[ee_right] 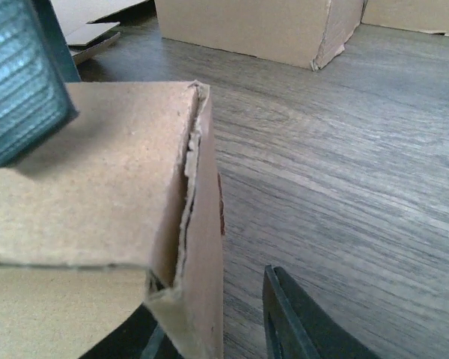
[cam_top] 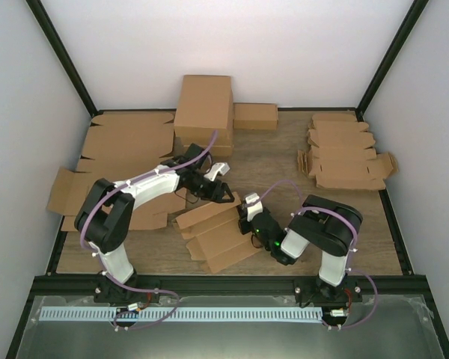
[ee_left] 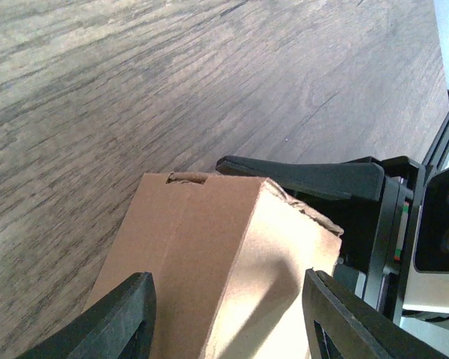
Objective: Fold the paper box
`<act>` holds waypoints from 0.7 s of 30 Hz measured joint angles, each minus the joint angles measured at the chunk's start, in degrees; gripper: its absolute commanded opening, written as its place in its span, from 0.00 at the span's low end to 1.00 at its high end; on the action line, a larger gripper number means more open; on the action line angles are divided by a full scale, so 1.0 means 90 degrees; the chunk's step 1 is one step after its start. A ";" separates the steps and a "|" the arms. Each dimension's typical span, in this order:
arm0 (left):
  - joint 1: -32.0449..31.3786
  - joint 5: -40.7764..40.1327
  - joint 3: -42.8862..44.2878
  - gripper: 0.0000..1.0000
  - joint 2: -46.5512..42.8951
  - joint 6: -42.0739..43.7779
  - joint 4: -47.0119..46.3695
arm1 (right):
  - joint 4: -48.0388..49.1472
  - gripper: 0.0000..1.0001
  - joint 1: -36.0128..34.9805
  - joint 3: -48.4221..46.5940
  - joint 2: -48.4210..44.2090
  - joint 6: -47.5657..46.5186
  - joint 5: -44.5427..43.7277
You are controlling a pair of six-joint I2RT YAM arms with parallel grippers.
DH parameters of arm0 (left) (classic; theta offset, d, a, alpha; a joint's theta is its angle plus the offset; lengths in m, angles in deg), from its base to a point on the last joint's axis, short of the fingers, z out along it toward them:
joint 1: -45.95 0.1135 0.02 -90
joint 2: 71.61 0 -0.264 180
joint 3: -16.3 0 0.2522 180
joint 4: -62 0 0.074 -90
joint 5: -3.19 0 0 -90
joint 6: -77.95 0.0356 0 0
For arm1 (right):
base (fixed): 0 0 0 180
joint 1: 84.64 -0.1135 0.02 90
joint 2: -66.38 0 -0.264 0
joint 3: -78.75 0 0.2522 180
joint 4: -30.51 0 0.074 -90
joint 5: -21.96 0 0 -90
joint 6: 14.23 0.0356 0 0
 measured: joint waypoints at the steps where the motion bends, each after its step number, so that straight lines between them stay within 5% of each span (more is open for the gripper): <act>1: 0.0000 0.0002 -0.0012 0.57 -0.0002 0.0000 0.0000 | 0.0039 0.18 0.0000 0.0010 0.0029 -0.0012 0.0017; 5: 0.0000 0.0005 -0.0066 0.57 -0.0005 0.0002 0.0010 | 0.0100 0.01 0.0000 -0.0002 0.0102 -0.0092 0.0046; 15: 0.0049 0.0012 -0.0294 0.57 -0.0107 -0.0119 -0.0325 | 0.0090 0.03 -0.0005 -0.0216 0.0272 -0.0085 -0.0192; 21: 0.0044 -0.0046 -0.0330 0.89 -0.0231 -0.0211 -0.0379 | -0.0024 0.02 -0.0005 -0.0216 0.0129 -0.0061 -0.0265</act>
